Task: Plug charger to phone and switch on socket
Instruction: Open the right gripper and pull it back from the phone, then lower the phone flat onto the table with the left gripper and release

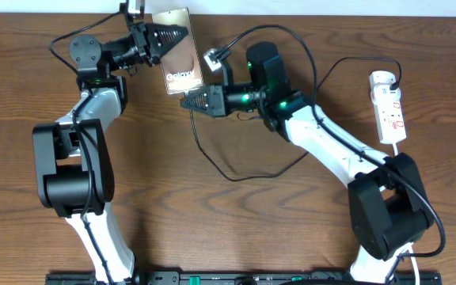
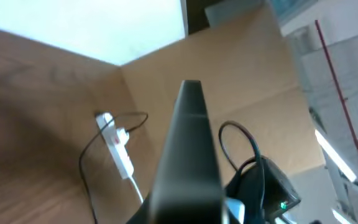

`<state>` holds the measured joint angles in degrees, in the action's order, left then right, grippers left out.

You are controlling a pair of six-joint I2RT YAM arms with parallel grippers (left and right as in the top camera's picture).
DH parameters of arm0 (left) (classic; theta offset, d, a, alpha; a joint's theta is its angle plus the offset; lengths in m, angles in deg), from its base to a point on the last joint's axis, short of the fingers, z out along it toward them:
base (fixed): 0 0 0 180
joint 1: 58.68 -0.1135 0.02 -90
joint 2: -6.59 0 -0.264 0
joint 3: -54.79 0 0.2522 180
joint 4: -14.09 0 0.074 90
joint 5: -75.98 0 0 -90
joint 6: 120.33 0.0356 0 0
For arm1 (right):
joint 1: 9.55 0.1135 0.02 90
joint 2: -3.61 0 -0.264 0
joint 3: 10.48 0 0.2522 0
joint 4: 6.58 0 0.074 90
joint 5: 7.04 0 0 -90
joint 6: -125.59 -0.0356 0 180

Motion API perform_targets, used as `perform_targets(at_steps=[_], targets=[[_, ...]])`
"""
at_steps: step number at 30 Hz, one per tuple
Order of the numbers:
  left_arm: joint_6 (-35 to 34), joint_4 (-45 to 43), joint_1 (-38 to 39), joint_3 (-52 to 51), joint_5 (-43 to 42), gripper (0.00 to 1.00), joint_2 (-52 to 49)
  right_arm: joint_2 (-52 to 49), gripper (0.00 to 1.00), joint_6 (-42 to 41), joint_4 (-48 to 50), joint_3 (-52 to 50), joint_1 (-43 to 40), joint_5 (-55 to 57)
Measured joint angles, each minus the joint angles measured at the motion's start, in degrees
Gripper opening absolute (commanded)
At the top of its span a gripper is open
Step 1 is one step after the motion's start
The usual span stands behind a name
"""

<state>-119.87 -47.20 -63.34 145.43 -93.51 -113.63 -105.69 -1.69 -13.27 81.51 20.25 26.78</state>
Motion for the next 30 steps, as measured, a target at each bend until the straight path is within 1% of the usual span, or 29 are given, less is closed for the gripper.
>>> perform_targets(at_steps=[3,12,16,18,22,24,30], targets=[[0.24,-0.15,-0.04,-0.02,-2.8,0.07,0.0,0.0,0.45,0.26,0.57,0.04,-1.81,0.33],[1.14,-0.17,-1.31,-0.02,-6.6,0.07,0.0,0.0,0.49,0.74,0.59,0.13,-5.88,-1.46],[1.51,0.02,-1.49,-0.04,-8.74,0.07,0.0,0.0,0.5,2.08,-1.68,0.17,-7.76,-2.16],[1.88,0.46,-1.42,-0.28,-9.2,0.07,0.0,0.0,0.51,3.41,-4.66,0.35,-8.83,-1.97],[4.15,4.61,-1.03,-1.99,-9.44,0.07,0.0,0.0,0.51,6.99,-13.11,0.55,-10.47,0.42],[6.71,9.4,-0.66,-3.56,-9.33,0.07,0.0,0.0,0.51,9.33,-18.16,0.61,-10.97,3.3],[14.05,19.47,0.61,-6.6,-7.23,0.07,0.0,0.0,0.5,13.51,-26.03,0.63,-10.49,11.37]])
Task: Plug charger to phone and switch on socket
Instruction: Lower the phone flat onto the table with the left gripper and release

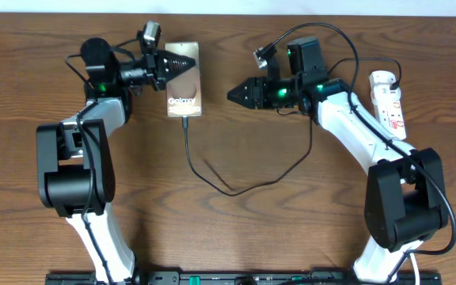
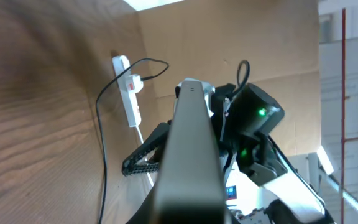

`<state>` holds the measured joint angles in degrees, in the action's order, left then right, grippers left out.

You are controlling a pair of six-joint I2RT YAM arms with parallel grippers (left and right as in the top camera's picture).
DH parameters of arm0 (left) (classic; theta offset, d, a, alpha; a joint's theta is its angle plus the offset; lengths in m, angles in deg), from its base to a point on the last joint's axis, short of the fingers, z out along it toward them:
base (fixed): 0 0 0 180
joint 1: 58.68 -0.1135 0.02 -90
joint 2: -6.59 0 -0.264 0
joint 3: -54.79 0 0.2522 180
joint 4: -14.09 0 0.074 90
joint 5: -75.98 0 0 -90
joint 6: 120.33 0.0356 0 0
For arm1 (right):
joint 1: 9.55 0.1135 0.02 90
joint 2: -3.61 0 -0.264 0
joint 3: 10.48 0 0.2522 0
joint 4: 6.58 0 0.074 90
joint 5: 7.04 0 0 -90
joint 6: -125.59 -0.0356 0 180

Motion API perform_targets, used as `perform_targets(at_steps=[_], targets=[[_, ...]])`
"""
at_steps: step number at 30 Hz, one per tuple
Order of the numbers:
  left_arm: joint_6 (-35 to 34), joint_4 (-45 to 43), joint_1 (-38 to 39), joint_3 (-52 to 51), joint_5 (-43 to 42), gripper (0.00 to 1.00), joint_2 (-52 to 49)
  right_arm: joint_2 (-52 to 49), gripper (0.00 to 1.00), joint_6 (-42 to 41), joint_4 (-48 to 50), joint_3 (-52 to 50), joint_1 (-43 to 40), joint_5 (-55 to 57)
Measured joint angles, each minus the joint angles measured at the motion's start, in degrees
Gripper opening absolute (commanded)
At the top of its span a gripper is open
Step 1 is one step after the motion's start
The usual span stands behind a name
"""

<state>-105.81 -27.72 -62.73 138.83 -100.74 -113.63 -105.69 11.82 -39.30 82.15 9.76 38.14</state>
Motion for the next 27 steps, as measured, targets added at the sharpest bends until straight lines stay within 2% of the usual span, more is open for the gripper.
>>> perform_targets(at_steps=[7,13,27], targets=[[7.91,16.61,1.2,-0.46,8.85,0.07,0.0,0.0,0.52,2.43,-5.05,0.0,1.18,6.19],[18.36,32.24,3.26,-0.52,16.79,0.07,-0.02,0.0,0.52,3.26,-7.23,0.02,1.14,9.86],[40.28,51.8,5.92,-0.5,25.62,0.07,-0.02,0.0,0.52,5.01,-8.09,0.02,1.14,12.72]])
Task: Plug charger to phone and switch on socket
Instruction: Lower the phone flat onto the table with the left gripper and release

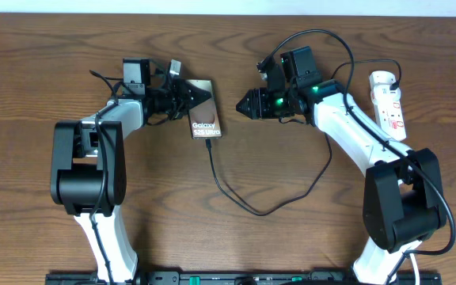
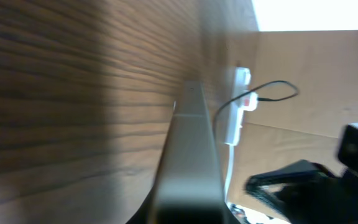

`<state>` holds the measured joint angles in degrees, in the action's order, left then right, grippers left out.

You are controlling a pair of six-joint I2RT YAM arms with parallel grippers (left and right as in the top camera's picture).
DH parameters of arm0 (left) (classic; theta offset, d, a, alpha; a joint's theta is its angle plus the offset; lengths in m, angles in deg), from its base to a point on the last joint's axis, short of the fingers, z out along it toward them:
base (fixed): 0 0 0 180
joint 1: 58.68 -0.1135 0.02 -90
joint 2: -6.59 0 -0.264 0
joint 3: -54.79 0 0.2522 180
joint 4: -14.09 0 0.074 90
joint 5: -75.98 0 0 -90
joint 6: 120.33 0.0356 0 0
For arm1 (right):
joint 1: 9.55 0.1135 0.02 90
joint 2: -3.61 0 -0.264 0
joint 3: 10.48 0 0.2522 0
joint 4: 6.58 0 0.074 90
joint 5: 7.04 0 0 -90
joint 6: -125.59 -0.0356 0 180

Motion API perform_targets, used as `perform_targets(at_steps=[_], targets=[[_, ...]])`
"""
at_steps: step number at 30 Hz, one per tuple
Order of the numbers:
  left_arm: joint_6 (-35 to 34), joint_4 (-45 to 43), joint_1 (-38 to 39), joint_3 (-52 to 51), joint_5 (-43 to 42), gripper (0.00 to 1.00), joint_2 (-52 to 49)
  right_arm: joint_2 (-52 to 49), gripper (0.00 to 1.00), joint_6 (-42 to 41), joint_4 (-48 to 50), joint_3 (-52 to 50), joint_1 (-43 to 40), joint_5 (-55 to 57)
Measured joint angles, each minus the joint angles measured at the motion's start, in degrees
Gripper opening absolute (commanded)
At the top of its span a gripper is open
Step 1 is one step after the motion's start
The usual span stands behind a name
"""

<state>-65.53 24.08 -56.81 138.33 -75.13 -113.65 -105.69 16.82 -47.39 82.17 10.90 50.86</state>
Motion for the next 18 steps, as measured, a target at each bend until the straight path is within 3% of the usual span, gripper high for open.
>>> perform_targets(at_steps=[11,18], targets=[[10.75,8.24,0.07,0.0,9.55,0.07,0.0,0.0,0.53,0.17,-0.28,0.0,0.0,2.86],[14.12,11.41,0.13,0.0,14.36,0.07,0.0,0.0,0.52,0.17,-0.37,0.0,0.0,4.07]])
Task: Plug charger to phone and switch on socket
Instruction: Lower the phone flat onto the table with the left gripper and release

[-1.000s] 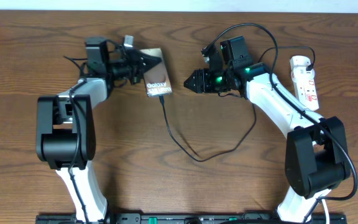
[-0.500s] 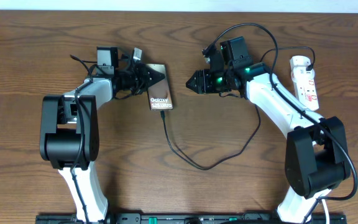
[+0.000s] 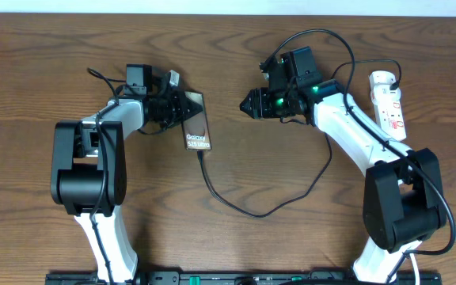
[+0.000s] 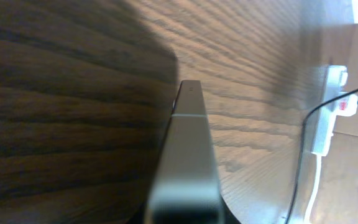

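The phone [image 3: 196, 120], dark-screened with "Galaxy" on it, is tilted low over the table left of centre, and my left gripper [image 3: 182, 107] is shut on its top end. In the left wrist view the phone [image 4: 188, 155] shows edge-on, hiding the fingers. The black charger cable [image 3: 248, 212] is plugged into the phone's bottom end and loops across the table toward the right. A white power strip [image 3: 388, 103] lies at the far right, also visible as the power strip [image 4: 328, 118]. My right gripper [image 3: 248, 103] hovers right of the phone, holding nothing, its opening unclear.
The brown wooden table [image 3: 307, 245] carries only the cable loop and the strip's own black lead [image 3: 347, 59] near the right arm. A pale wall [image 3: 228, 6] runs along the back edge.
My left gripper has shifted the phone slightly left and toward the front, and the phone is now tipped more onto its edge. The right arm has stayed put.
First my left gripper held the phone at the back edge while the right gripper was at its bottom end with the plug. Then the cable hung from the phone and the right gripper stood away to the right. The phone has since come forward and lower.
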`<state>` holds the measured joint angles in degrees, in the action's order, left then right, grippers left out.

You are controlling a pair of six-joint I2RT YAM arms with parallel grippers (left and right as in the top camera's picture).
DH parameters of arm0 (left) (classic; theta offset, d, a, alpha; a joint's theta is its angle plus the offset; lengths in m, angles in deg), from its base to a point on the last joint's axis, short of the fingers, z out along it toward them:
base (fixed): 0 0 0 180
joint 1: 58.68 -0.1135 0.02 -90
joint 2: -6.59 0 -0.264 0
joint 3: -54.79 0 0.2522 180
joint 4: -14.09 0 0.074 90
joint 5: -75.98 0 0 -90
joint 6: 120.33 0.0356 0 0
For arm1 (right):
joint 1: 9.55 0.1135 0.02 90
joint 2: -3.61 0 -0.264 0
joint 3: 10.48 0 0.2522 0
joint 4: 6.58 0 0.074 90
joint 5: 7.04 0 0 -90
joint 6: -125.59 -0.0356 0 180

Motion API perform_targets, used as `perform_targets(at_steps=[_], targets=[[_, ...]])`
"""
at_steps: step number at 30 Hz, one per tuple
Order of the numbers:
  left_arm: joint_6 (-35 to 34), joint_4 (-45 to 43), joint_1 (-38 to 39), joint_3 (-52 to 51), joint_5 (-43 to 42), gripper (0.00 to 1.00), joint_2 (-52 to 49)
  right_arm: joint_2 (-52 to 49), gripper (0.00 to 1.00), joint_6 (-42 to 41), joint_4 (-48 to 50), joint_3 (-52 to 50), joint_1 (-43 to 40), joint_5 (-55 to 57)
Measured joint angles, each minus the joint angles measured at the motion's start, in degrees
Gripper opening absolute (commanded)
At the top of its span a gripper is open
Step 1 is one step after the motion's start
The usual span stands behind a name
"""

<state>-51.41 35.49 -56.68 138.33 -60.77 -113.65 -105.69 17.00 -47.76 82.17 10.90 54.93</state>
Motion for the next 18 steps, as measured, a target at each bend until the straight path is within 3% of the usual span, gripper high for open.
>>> perform_targets(at_steps=[6,12,17,18], targets=[[0.33,1.09,0.28,0.0,1.57,0.08,0.02,0.0,0.52,0.0,-0.02,0.0,0.0,0.59],[0.66,1.16,0.48,0.0,2.01,0.24,0.0,0.0,0.53,0.0,-0.31,0.0,0.0,0.76],[1.07,1.03,0.48,0.11,1.42,0.32,0.02,0.0,0.53,0.09,-0.42,0.0,0.0,0.87],[1.18,1.01,0.48,0.11,1.18,0.38,0.02,0.0,0.52,0.22,-0.46,0.0,0.0,0.87]])
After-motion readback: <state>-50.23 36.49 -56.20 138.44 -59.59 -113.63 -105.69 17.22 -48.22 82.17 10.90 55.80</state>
